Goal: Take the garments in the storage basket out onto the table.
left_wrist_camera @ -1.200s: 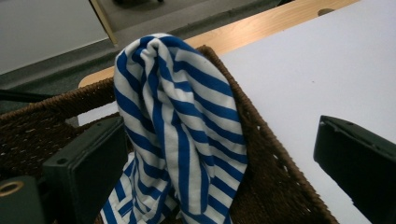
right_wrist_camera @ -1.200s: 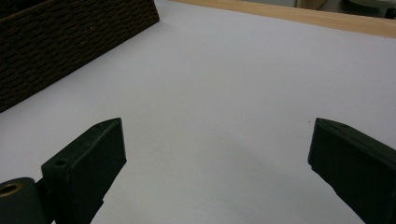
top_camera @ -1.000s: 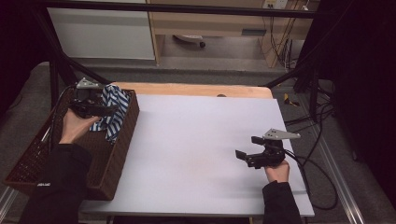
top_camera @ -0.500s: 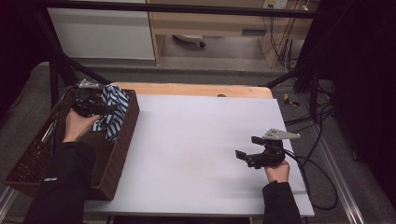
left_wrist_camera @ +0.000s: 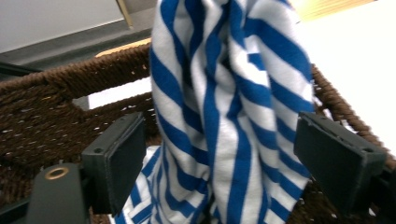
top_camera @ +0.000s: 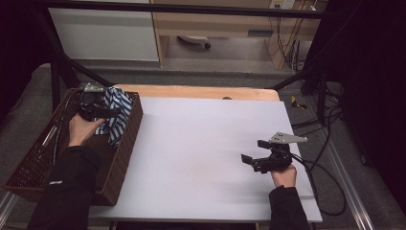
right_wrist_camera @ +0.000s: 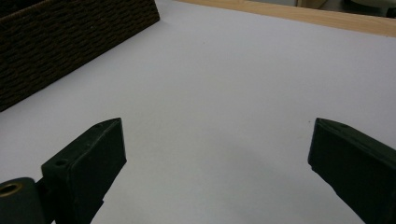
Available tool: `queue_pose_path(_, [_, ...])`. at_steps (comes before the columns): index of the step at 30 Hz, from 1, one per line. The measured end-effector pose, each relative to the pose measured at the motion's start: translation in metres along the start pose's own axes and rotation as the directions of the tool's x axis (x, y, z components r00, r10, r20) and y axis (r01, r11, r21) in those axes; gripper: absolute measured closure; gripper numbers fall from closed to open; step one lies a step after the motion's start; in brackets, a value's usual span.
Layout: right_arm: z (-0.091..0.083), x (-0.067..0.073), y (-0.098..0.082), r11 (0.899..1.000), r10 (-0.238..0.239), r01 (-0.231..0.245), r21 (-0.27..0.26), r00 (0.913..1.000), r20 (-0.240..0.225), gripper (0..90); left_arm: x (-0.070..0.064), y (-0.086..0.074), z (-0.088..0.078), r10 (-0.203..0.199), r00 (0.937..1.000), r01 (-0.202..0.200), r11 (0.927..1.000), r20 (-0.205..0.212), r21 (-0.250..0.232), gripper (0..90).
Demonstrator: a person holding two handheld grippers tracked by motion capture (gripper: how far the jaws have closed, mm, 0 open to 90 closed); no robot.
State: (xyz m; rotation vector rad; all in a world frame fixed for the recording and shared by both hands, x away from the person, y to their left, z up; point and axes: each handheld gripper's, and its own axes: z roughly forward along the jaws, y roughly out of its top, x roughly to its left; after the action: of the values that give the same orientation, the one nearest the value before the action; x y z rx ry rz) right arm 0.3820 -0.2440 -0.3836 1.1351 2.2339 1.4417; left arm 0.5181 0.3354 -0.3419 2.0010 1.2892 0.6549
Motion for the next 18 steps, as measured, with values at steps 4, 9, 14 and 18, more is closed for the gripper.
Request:
queue_pose_path(4, [0.0002,0.0000,0.0000,1.000,0.000,0.000,0.001,1.0000,0.001,4.5,0.0008,-0.0012,0.0028,0.006,1.0000,-0.006,1.0000,-0.006,0.007,21.6])
queue_pose_path(9, [-0.0001,0.0001,0.0001,1.000,0.002,-0.002,-0.001,1.0000,0.000,4.5,0.0007,-0.0026,0.0059,0.009,0.9999,-0.009,0.9998,-0.004,0.017,28.4])
queue_pose_path(14, [0.0000,0.0001,0.0000,1.000,0.000,0.000,-0.001,1.0000,-0.001,4.5,0.0011,-0.0040,0.0085,0.012,0.9999,-0.012,0.9996,-0.002,0.025,35.7])
queue_pose_path(18, [-0.0001,0.0001,0.0001,1.000,0.001,-0.001,-0.001,1.0000,-0.002,4.5,0.0008,-0.0045,0.0093,0.023,0.9997,-0.023,0.9993,0.005,0.029,41.4])
